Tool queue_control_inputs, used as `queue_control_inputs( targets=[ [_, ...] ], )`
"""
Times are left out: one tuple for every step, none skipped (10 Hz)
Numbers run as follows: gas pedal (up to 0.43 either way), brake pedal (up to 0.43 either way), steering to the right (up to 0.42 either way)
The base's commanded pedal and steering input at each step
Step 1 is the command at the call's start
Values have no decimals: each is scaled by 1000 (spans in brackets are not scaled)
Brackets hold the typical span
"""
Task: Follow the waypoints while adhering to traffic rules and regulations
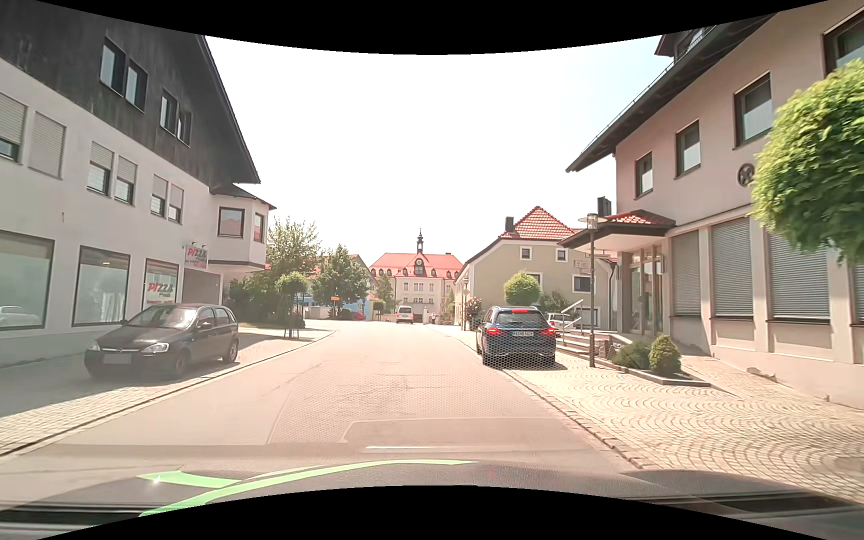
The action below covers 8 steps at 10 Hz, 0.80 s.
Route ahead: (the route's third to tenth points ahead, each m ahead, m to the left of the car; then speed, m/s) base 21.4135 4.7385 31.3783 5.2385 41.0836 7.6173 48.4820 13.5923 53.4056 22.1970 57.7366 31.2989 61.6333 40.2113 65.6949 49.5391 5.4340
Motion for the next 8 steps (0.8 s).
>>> queue_control_inputs(
  targets=[
    [118, 0, -54],
    [118, 0, -53],
    [118, 0, -53],
    [118, 0, -53],
    [118, 0, -54],
    [118, 0, -55],
    [118, 0, -55],
    [118, 0, -55]
  ],
)
